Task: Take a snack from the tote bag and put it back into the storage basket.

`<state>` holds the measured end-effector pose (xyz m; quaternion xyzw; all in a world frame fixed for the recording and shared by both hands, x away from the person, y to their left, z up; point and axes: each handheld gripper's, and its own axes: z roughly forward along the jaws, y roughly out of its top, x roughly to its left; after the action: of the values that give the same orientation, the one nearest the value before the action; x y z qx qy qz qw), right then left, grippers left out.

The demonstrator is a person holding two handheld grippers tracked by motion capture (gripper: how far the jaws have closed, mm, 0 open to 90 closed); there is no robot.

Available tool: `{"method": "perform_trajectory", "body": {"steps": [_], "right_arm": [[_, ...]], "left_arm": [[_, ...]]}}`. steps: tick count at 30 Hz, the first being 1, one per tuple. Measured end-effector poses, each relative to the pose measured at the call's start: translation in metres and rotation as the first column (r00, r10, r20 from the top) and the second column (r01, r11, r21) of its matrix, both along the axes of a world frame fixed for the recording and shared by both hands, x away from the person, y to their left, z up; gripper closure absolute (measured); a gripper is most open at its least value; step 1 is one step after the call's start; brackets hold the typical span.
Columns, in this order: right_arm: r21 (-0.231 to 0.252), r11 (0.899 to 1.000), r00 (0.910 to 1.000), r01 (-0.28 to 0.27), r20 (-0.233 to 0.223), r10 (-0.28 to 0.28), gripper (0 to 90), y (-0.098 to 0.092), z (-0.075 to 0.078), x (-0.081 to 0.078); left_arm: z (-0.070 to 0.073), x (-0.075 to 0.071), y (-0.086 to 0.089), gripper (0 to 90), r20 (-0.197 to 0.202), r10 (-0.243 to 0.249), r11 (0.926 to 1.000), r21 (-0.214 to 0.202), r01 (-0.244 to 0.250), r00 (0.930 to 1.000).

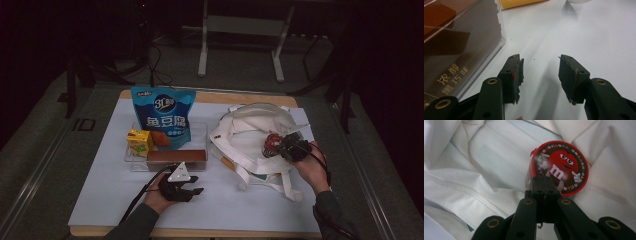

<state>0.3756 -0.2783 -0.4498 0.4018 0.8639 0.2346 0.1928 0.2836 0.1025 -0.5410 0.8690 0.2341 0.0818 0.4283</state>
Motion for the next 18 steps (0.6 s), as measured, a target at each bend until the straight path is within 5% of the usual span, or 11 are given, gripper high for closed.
{"method": "perform_trajectory", "body": {"steps": [10, 18], "right_arm": [[0.003, 1.000, 0.9998, 0.010, -0.018, -0.010, 90.0, -0.013, -0.005, -0.005], [0.006, 1.000, 0.9999, 0.005, -0.016, -0.005, 90.0, -0.002, -0.008, 0.000]], "left_arm": [[0.000, 0.000, 0.000, 52.0, 0.000, 0.001, 1.0000, 0.001, -0.001, 1.0000], [0.000, 0.000, 0.000, 52.0, -0.001, 0.000, 1.0000, 0.001, 0.000, 1.0000]]}}
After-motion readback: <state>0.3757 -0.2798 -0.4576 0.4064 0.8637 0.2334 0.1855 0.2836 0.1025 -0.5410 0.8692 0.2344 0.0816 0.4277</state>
